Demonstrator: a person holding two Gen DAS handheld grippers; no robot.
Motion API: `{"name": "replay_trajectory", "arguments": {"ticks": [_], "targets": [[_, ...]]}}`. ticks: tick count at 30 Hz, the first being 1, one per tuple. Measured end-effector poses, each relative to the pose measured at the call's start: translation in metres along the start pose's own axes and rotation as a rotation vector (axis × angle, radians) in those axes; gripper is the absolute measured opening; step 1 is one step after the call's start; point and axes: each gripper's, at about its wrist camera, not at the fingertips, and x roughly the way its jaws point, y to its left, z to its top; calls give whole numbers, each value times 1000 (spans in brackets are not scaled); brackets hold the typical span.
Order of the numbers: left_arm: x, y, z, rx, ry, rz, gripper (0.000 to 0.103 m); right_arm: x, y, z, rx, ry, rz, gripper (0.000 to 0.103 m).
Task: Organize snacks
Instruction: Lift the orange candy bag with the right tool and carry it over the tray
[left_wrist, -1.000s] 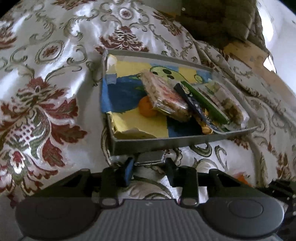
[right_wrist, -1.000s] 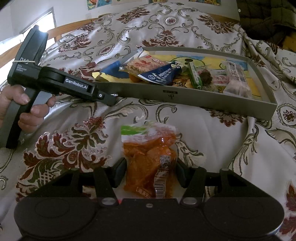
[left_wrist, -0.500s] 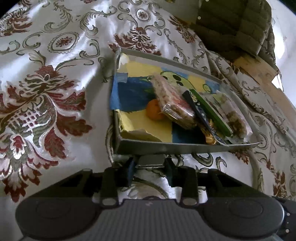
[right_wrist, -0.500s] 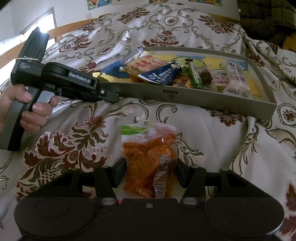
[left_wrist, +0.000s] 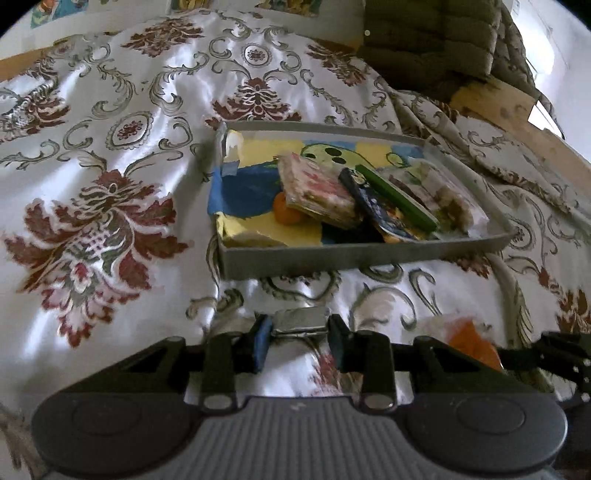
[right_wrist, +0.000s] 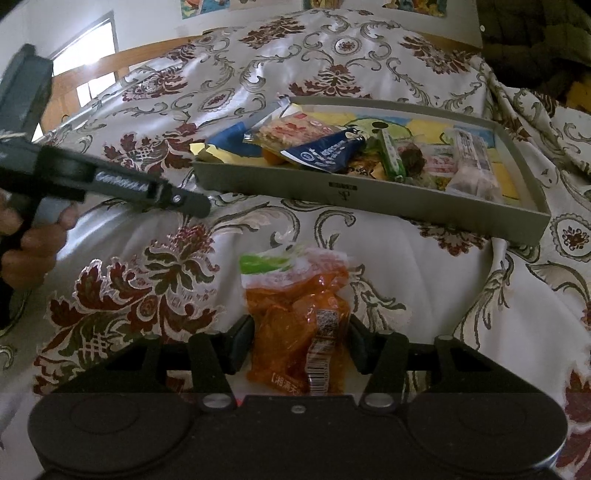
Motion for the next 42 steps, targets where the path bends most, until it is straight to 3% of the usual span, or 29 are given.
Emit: {"name": "replay_trajectory", "arguments": {"ticks": [12,22,35,42], "targets": [[-34,-23,-28,-51,22,45,37,-9,1,-4,7,-13,6,54],[-55,-43,-33,-53,-15,69,37,-28,-3,-4,47,-78,32,54],[-58,-56,-16,-42,-61,38,37,-46,-14,5,116,-170,35,54],[-47,-59,19,-58,-129,21,37,-51,-33,26,185,-272,8,54]]}}
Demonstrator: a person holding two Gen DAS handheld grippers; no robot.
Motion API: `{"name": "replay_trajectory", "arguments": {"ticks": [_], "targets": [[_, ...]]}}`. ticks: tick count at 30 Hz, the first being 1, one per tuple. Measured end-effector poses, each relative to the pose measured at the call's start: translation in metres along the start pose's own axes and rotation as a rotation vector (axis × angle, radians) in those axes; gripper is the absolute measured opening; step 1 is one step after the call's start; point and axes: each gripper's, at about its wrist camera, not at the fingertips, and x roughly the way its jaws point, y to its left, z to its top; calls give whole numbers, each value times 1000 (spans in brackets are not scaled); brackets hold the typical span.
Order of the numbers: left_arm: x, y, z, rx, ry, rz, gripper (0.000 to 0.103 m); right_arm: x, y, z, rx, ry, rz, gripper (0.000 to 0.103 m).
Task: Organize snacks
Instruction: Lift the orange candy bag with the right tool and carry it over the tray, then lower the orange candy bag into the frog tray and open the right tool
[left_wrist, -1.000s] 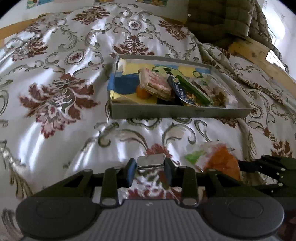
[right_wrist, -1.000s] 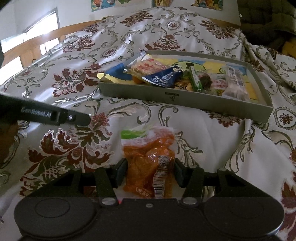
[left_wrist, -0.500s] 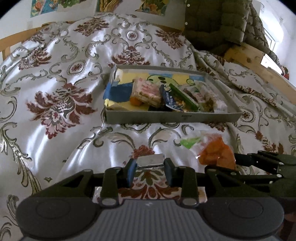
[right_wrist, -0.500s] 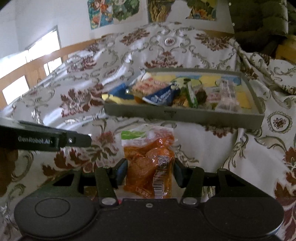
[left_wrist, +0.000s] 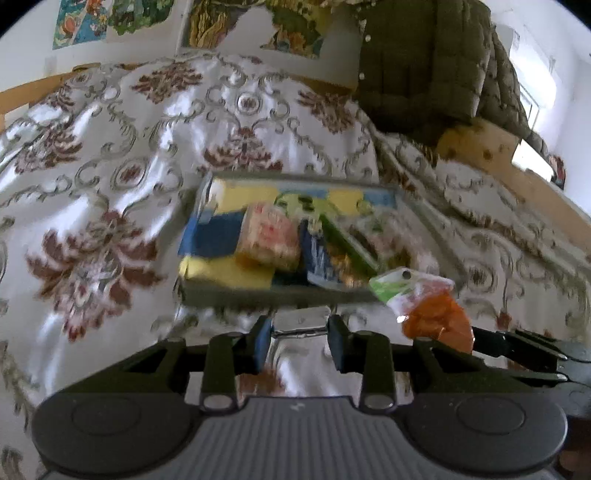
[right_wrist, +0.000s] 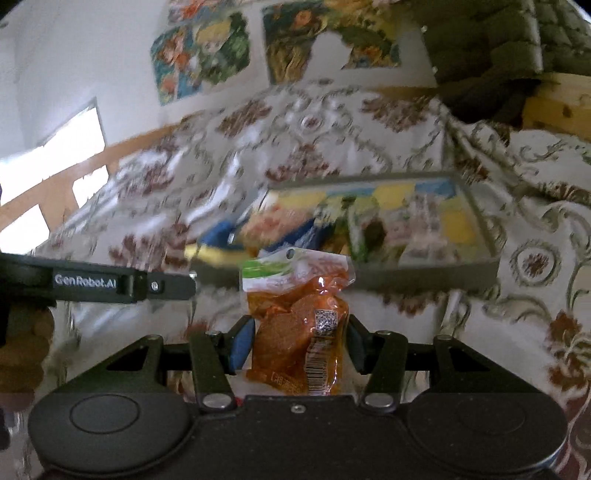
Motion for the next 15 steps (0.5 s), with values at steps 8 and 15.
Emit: {"name": "replay_trajectory", "arguments": {"ticks": [8,15], "targets": [[43,-9,47,-28,-89,10,37,37,-35,53,76,-162,-83,54],[93,-13,72,-54,-123,22,37,80,-77,77,173,-189,-139,54]]}}
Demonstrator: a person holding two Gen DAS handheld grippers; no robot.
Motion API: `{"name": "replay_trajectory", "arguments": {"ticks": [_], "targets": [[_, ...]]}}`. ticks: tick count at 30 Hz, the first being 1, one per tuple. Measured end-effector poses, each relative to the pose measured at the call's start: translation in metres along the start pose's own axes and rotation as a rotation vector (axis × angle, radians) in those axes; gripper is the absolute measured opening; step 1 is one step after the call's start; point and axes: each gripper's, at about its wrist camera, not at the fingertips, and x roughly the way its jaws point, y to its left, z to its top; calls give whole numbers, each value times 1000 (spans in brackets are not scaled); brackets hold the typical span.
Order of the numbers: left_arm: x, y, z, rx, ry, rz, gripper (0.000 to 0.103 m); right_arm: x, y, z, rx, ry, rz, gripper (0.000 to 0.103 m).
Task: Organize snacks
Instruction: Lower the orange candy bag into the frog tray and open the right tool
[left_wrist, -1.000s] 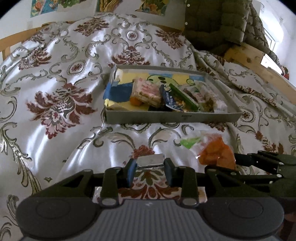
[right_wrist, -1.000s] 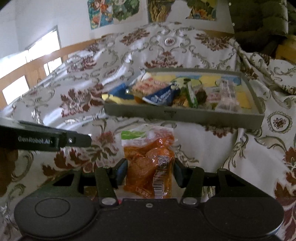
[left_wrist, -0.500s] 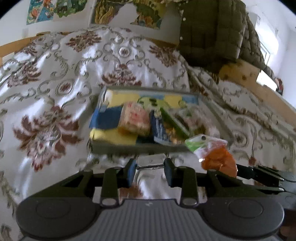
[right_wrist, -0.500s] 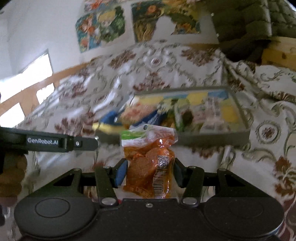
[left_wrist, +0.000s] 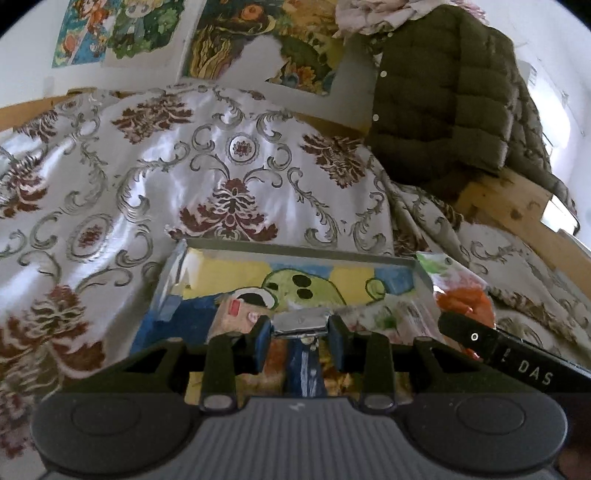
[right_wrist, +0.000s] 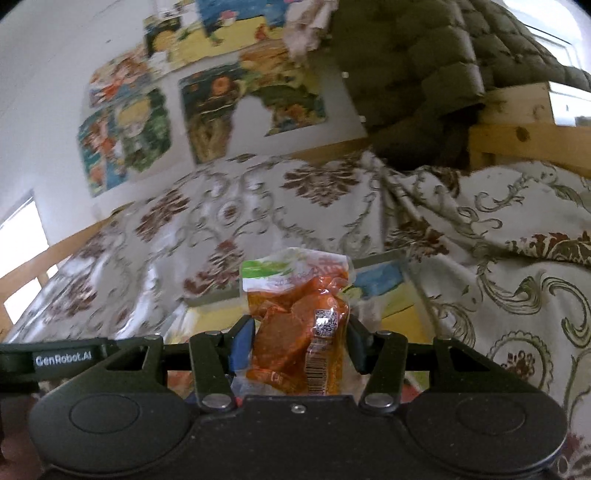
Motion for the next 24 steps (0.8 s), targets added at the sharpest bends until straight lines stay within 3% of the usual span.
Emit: {"name": "replay_trajectory", "arguments": {"ticks": [9,19,24], "targets": [[45,2,-7,-26,62,38,37,41,-9,-14,56,40,-30,54],[48,6,-17,-6,87,68,38,40,21,-21,-96,34,-33,53],[44,5,-14,-9,96,71,38,37,19,-20,-79,40,-37,58]]}}
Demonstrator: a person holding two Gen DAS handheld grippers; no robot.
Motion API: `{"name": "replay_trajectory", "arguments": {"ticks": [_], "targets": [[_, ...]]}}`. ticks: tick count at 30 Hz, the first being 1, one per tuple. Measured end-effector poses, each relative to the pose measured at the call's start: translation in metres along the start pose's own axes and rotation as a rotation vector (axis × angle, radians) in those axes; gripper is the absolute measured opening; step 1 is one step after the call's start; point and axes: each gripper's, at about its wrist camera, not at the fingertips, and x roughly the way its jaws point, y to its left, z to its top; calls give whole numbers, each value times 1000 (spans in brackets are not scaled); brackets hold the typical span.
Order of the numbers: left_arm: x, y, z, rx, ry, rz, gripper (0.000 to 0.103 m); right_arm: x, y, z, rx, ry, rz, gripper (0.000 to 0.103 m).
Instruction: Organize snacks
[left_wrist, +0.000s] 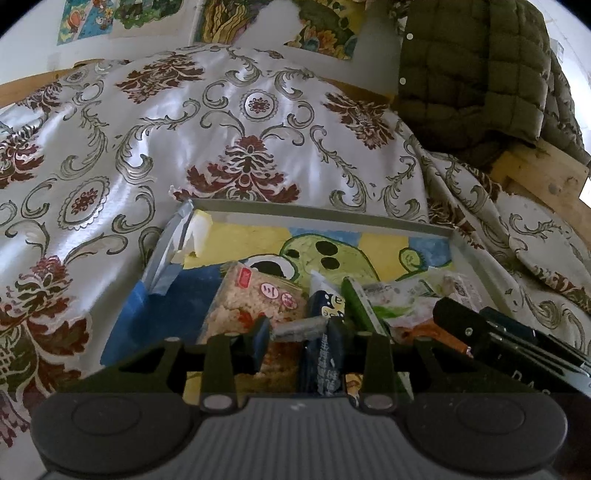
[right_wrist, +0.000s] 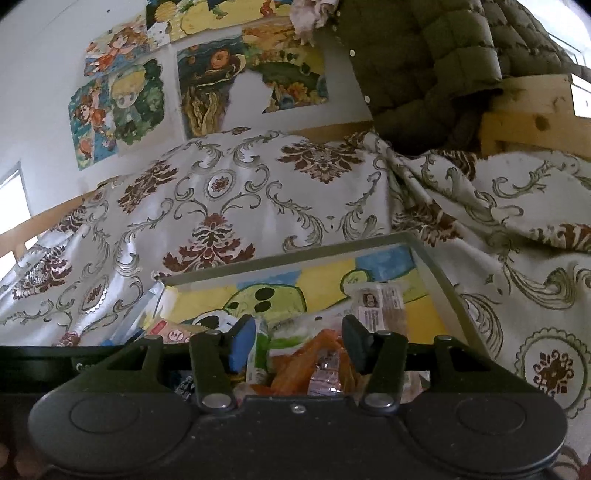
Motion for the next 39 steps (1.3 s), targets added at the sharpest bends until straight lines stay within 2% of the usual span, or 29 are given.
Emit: {"name": "replay_trajectory", "arguments": {"ticks": [2,7,9,16,18,22,30,39], "targets": [[-2,0,1,-4,2,0,41,-3,-1,2,-4,-6,-9,63],[-15,-1,4,-13,-14,12,58,-14,-6,9,15,-20,-22,74],[-23,-2,6,-17,-24,14,63,-20,-8,12,24,-27,-28,81],[-61,-1,15,-50,-91,37,88,-52,-12,26,35,-67,-33,95],[-74,-2,17,-53,-113,44,93,-64,-12,30,30,-82,-32,100],[-105,-3,19,-62,-161,54,102,-92,-9,36,10,-109,-35,102],[-164,-2,7,-78,-218,77,103,-150,-4,37,34,-142,-29,102],[-227,2,-31,-59,-248,127,103,-213,13,21,-12,-167,-23,102]]}}
